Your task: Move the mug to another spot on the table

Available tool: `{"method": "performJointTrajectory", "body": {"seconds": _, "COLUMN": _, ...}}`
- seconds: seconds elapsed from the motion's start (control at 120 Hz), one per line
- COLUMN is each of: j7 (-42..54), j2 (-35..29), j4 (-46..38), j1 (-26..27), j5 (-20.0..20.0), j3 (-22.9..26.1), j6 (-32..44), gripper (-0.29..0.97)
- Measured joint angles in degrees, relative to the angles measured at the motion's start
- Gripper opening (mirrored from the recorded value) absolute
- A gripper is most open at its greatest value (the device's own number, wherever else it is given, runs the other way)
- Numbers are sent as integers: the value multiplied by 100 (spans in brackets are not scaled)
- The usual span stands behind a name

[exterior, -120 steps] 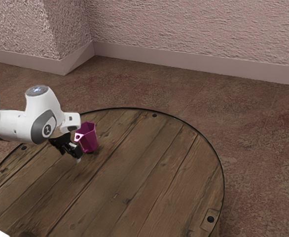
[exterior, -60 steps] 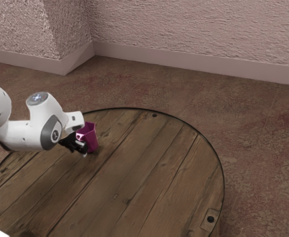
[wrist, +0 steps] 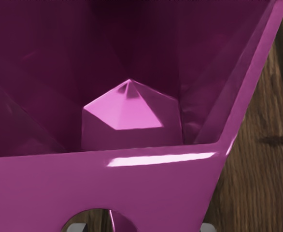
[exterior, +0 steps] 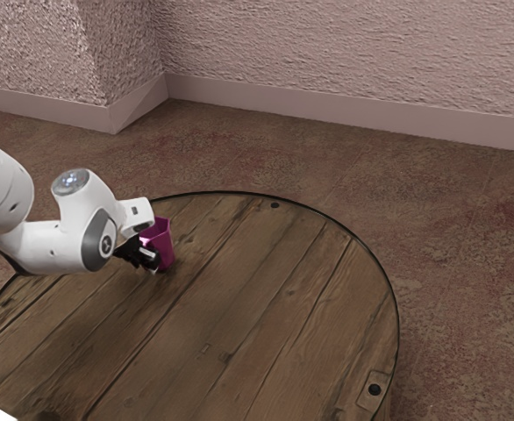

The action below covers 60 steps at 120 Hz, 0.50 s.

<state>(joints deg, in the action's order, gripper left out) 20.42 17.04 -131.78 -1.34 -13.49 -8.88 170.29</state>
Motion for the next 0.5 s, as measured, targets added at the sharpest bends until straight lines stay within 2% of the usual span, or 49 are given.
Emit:
{"method": "performJointTrajectory", "body": {"seconds": 0.325, "j7": 21, "j2": 26, "j4": -7, "j1": 99, "j5": -400, "j3": 9, "j6": 335, "gripper": 10}}
{"method": "performJointTrajectory", "body": {"seconds": 0.5, "j7": 32, "j2": 34, "j4": -17, "j1": 100, "j5": -605, "j3": 16, "j6": 624, "gripper": 9}}
